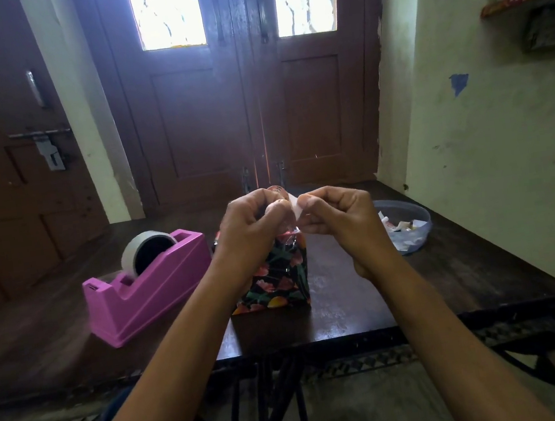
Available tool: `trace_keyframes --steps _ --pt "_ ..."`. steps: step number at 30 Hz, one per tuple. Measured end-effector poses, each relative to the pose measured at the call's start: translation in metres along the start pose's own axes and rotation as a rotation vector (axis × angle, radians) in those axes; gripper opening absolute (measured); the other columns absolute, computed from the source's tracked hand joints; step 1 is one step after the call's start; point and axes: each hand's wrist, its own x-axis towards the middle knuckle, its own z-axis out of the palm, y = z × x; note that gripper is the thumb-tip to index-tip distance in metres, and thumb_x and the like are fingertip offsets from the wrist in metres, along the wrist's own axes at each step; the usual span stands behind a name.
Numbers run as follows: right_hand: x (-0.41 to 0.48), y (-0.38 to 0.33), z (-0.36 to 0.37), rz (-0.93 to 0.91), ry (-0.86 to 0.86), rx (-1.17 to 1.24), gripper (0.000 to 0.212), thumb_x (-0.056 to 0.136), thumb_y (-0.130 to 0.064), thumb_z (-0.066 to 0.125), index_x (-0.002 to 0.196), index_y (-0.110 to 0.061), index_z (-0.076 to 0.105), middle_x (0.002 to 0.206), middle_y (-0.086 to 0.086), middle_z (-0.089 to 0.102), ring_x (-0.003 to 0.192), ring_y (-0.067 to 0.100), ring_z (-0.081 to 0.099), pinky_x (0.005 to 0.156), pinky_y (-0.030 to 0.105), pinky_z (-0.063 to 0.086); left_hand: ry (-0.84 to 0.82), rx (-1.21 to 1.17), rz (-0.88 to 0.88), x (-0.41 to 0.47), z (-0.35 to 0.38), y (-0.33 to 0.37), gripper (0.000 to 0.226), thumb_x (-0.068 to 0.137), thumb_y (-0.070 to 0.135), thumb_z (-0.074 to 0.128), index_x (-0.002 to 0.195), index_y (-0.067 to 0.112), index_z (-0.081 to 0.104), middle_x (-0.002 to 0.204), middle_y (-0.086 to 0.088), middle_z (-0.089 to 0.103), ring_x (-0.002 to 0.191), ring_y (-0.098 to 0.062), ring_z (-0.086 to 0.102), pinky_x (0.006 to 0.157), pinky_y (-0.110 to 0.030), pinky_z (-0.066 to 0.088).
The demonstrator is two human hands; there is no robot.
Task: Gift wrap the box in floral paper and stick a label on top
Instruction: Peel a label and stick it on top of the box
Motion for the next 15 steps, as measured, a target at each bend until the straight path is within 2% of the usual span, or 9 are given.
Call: trace_keyframes --steps 2,5,10,12,15 --pt "0.002 0.001 -0.002 0.042 0.086 0.002 0.015 0.091 -0.011 0.056 0.078 -0.011 0.064 0.067 -0.002 0.067 0.06 0.004 0.064 0.054 0.015 0.052 0.014 -0.048 -0.045 0.001 -0.002 0.0 0.016 0.091 0.005 0.049 0.079 0.003 0.059 0.07 -0.008 0.059 0.058 -0.012 0.055 0.052 -0.023 0.044" --pt "0.007 0.007 -0.008 0.122 0.175 -0.019 0.017 0.094 -0.012 0.05 0.08 -0.01 0.06 0.078 0.002 0.064 0.066 0.007 0.064 0.054 0.015 0.053 0.041 -0.05 -0.077 0.004 -0.009 -0.002 0.02 0.091 0.004 0.048 0.074 0.009 0.057 0.065 -0.002 0.061 0.056 -0.011 0.058 0.051 -0.024 0.047" --pt "0.016 0.028 -0.023 0.225 0.289 -0.051 0.02 0.096 -0.014 0.044 0.078 -0.011 0.053 0.074 0.011 0.062 0.047 0.004 0.06 0.045 0.016 0.047 0.065 -0.102 -0.153 0.011 -0.019 -0.01 0.025 0.092 0.002 0.045 0.07 0.01 0.053 0.062 -0.004 0.061 0.06 -0.017 0.059 0.053 -0.024 0.052" --pt "0.019 0.038 -0.032 0.238 0.321 -0.132 0.021 0.096 -0.014 0.045 0.076 -0.013 0.051 0.068 0.008 0.061 0.04 0.002 0.057 0.042 0.016 0.044 0.061 -0.117 -0.166 0.011 -0.022 -0.013 0.025 0.094 0.004 0.045 0.071 0.01 0.053 0.066 -0.006 0.061 0.065 -0.019 0.061 0.056 -0.022 0.054" --pt "0.022 0.056 -0.05 0.261 0.394 -0.297 0.024 0.095 -0.015 0.049 0.071 -0.017 0.051 0.063 0.007 0.059 0.041 0.007 0.056 0.054 0.028 0.05 0.082 -0.176 -0.173 0.012 -0.026 -0.016 0.025 0.095 0.005 0.045 0.071 0.009 0.052 0.064 -0.005 0.063 0.062 -0.015 0.063 0.056 -0.019 0.055"
